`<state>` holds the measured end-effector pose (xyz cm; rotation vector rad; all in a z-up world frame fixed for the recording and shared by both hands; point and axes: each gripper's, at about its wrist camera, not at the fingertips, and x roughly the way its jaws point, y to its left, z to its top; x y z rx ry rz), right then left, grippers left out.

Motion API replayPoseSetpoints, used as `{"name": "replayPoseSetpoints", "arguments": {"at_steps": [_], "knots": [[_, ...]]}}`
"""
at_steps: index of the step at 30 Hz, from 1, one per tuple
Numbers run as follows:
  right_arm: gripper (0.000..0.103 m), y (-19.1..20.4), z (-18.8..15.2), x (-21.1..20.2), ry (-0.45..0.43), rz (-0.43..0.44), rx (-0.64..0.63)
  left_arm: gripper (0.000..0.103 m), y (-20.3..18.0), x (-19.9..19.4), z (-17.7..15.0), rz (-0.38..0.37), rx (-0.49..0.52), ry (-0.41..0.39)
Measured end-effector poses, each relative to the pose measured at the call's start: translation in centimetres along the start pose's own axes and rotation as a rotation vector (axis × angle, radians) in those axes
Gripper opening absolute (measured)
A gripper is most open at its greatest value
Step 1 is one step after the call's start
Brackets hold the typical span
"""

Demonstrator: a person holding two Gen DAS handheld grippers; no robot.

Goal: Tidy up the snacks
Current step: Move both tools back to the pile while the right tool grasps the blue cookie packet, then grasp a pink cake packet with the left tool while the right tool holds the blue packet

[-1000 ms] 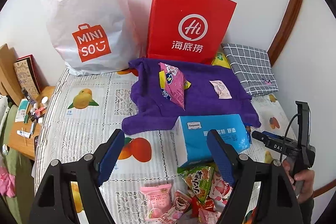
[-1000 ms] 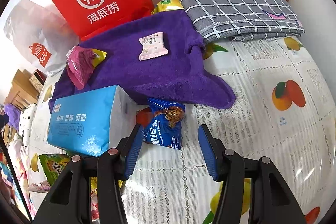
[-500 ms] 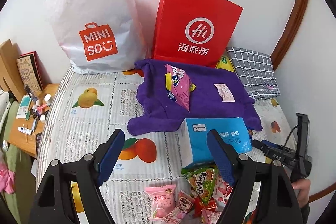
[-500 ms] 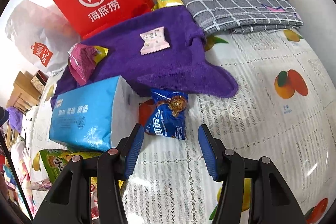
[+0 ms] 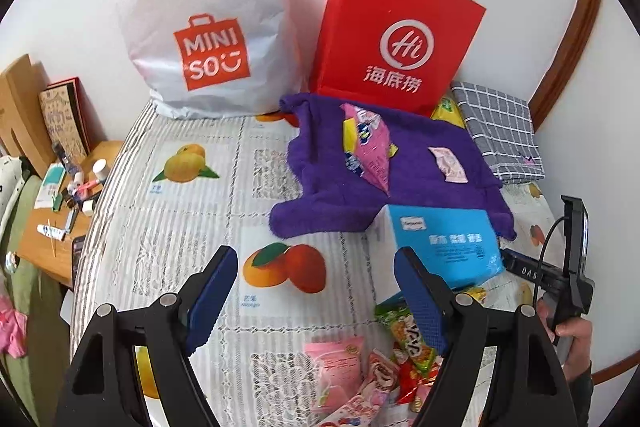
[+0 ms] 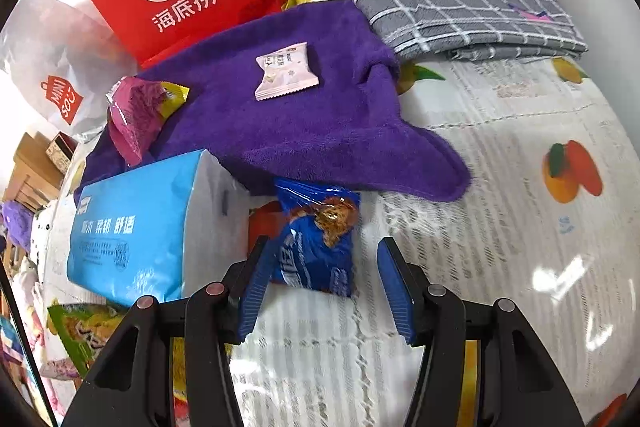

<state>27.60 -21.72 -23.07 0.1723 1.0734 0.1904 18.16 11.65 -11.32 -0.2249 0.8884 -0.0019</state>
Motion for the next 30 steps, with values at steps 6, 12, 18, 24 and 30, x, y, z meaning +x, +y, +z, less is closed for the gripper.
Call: {"name": "replayPoseSetpoints", "arguments": {"at_steps": [6,12,18,24,30], "knots": [[0.046,0.4,1.0,0.7,-0.033,-0.001,-0.029,0.079,1.5,0.4,-0.4,0.01,-0.035,0.014],[0.034,0.0,0.4,-0.5,-0.016,0.007,-0.106,0.079,1.6,0.6,-0.5,0.01,-0.036,0.025],[0.034,0.3,-3.2,-4.2,-0.003,0.007,-0.208,0.079,1.0,1.1,-1.7,-0.003,-0.021,0.053],[0.037,0.4,-6.9,-4.7,0.026,0.001,-0.221,0.079,0.1,1.9,-4.0,-0.026,-0.015,0.104],[0.043,0.8,-8.0,-4.6,-0.016,-0.017,-0.225,0.079,-1.0,2.4,-6.3,-0.023,0.019,0.151]]}}
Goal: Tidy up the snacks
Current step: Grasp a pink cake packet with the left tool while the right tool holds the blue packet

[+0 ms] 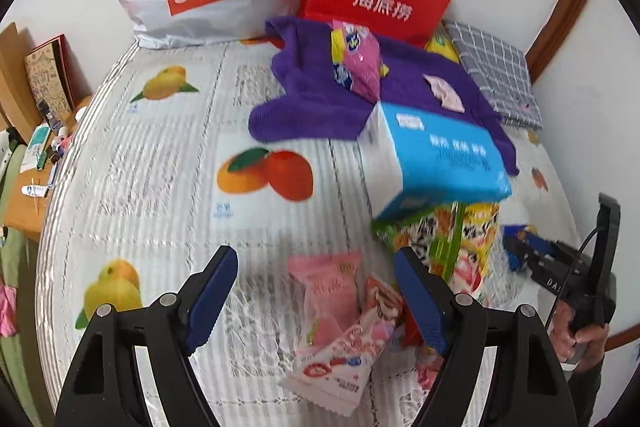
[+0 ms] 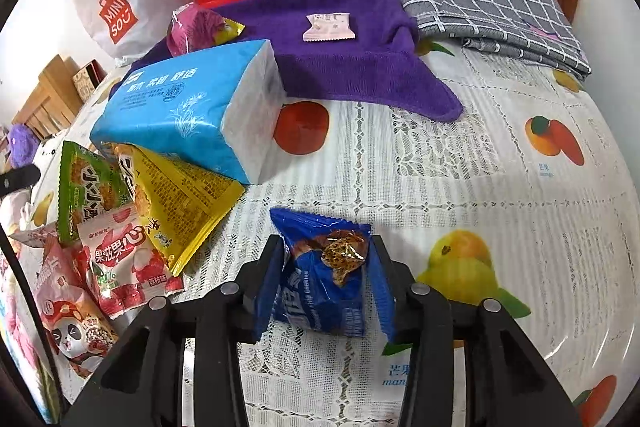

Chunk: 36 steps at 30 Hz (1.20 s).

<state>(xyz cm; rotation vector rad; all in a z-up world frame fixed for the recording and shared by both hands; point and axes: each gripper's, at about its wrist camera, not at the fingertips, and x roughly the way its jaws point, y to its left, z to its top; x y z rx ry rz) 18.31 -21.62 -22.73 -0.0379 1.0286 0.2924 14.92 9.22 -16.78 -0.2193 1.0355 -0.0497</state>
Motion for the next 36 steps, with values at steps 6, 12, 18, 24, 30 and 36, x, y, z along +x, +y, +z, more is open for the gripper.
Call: {"name": "replayPoseSetpoints", "arguments": {"at_steps": [6,12,18,24,30,36], "knots": [[0.043,0.6,-0.8,-0.2,-0.038,-0.051,-0.02,0.078,-0.4,1.7,-1.2,0.051,0.036,0.064],[0.043,0.7,-1.3,-0.4,-0.066,-0.069,-0.007,0.079,-0.9,3.3,-2.7,0.012,0.051,0.101],[0.045,0.8,-1.3,-0.3,-0.069,-0.074,0.008,0.08,-1.2,4.8,-2.3,0.025,0.039,0.098],[0.045,0.7,-1.5,-0.4,-0.075,-0.067,0.0,0.05,-0.4,4.3,-2.0,0.007,0.03,0.075],[0.049,1.1,-1.7,-0.4,-0.087,-0.076,-0.014,0.049,1.6,3.8,-2.1,-0.029,-0.035,0.086],[0.049,0.8,-1.5,-0.5,-0.085,-0.07,-0.006,0.04,1.3,3.7,-2.6,-0.023,0.023,0.047]]}}
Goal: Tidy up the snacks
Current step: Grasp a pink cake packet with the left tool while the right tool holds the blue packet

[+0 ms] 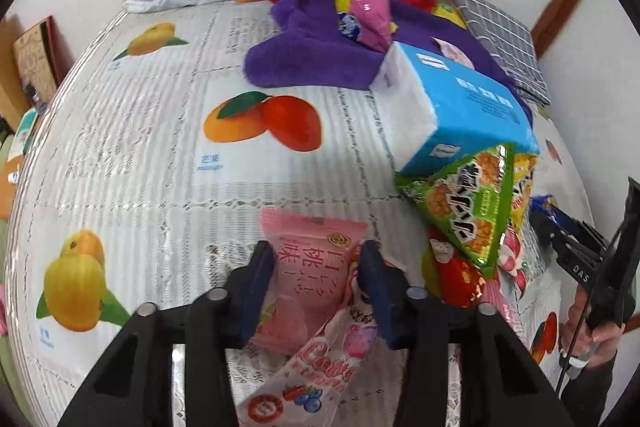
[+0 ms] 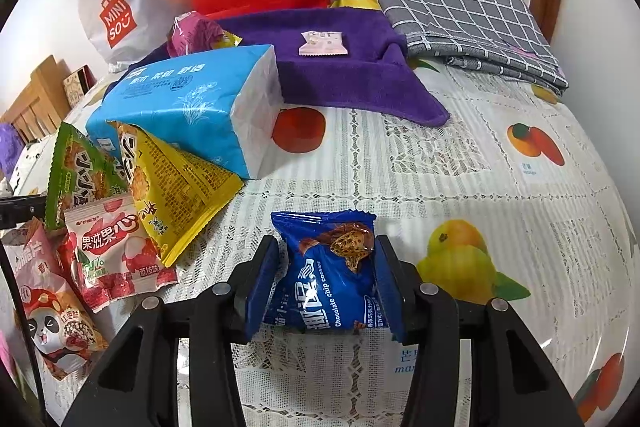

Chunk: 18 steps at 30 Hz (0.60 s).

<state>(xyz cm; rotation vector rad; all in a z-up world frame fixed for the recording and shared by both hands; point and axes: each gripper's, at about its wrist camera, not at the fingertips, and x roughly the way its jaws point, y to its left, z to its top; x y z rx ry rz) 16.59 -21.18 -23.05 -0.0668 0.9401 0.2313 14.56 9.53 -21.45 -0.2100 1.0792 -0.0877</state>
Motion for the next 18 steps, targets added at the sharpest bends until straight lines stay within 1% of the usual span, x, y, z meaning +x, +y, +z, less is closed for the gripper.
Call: {"name": "replayPoseSetpoints", "arguments": {"at_steps": [2,4,7,8,11,14,15,16,18], "knots": [[0.049,0.0,0.0,0.0,0.001,0.0,0.0,0.036,-0.1,-0.4,0.2,-0.029,-0.016,-0.007],[0.049,-0.1,0.1,0.0,0.005,0.005,0.006,0.035,-0.2,-1.3,0.3,-0.093,-0.026,-0.041],[0.049,-0.1,0.1,0.1,0.011,0.004,0.005,0.034,0.3,-1.8,0.6,-0.142,-0.063,-0.052],[0.049,-0.1,0.2,0.1,0.012,0.003,0.005,0.034,0.4,-1.7,0.6,-0.138,-0.069,-0.042],[0.049,-0.1,0.2,0.1,0.013,0.002,0.003,0.034,0.2,-0.9,0.7,-0.065,-0.058,-0.021],[0.049,0.0,0.2,0.1,0.014,0.003,0.002,0.034,-0.1,0.3,0.5,-0.021,-0.044,0.021],[0.049,0.0,0.2,0.1,0.016,0.003,-0.001,0.034,-0.2,0.4,0.4,-0.009,-0.034,0.012],[0.049,0.0,0.2,0.1,0.017,0.003,-0.004,0.038,-0.5,0.4,0.3,0.0,-0.019,0.007],[0.054,0.1,0.1,0.1,0.025,0.02,-0.014,0.039,-1.2,0.6,0.3,0.032,0.012,0.004]]}}
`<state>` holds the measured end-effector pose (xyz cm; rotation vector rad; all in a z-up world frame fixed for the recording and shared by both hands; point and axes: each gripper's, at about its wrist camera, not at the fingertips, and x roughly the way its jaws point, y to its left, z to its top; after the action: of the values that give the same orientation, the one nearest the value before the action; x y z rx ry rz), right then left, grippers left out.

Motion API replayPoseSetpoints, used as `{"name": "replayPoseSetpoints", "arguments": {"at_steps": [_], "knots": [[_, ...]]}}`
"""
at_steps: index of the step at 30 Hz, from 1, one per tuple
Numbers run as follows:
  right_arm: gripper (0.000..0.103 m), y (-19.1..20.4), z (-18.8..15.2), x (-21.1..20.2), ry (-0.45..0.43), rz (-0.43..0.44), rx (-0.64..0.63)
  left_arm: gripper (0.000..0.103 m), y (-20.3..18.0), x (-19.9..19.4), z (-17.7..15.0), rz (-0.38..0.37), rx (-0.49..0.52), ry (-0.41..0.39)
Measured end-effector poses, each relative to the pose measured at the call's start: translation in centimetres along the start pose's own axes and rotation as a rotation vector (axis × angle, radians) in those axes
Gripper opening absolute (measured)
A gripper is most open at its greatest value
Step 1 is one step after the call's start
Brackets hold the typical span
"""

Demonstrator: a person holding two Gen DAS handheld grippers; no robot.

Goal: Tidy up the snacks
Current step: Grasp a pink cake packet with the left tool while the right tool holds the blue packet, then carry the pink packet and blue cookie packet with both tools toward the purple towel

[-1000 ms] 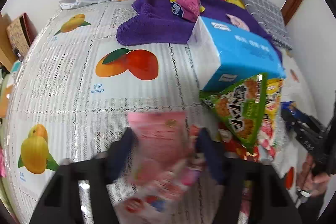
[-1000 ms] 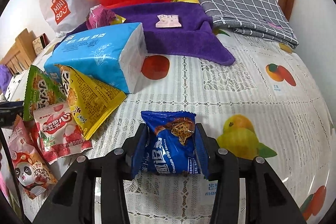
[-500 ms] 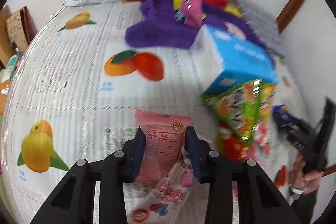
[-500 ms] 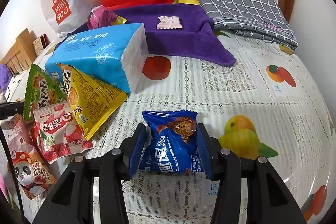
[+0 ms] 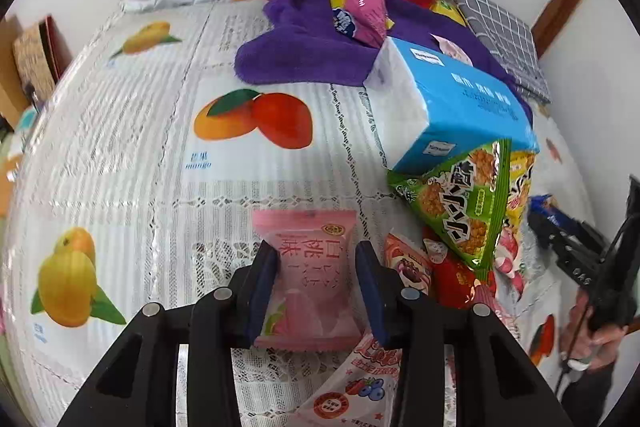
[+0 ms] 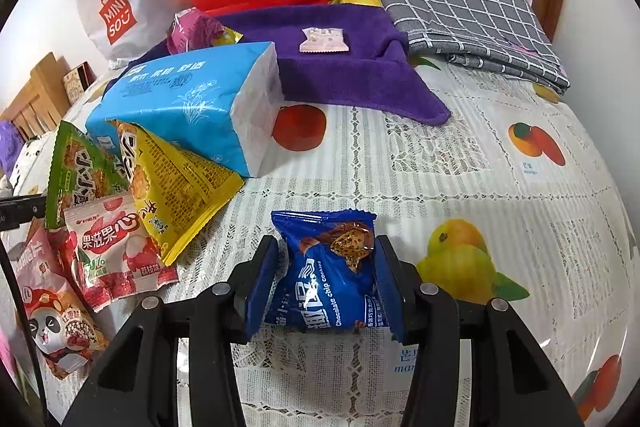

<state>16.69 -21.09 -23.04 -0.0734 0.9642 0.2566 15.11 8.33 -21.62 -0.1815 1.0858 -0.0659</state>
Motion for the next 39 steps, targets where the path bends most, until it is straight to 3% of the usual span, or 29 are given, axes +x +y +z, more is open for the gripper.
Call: {"name": "replayPoseSetpoints", "arguments": {"at_steps": [2,6,10,17,27,39], "knots": [[0.065,0.1,-0.1,-0.1,0.01,0.03,-0.014,0.033,-0.4,0.0,-0.2,0.037,0.024,-0.006],[0.065,0.1,-0.7,-0.4,0.008,0.028,-0.025,0.032,-0.2,-0.3,-0.4,0.032,0.025,-0.01],[0.043,-0.4,-0.6,-0.7,0.016,-0.003,-0.015,0.031,0.2,-1.3,-0.2,-0.012,-0.009,-0.025],[0.042,-0.7,0.2,-2.7,-0.013,0.007,-0.013,0.031,-0.6,-3.5,1.1,-0.01,-0.006,-0.075],[0.042,-1.1,5.1,-6.9,-0.11,0.047,0.025,0.031,-2.7,-5.9,4.6,-0.038,0.013,-0.147],[0.042,-1.2,10.5,-7.7,-0.156,0.037,0.047,0.031,-4.7,-7.8,8.8,-0.043,0.043,-0.223]]}}
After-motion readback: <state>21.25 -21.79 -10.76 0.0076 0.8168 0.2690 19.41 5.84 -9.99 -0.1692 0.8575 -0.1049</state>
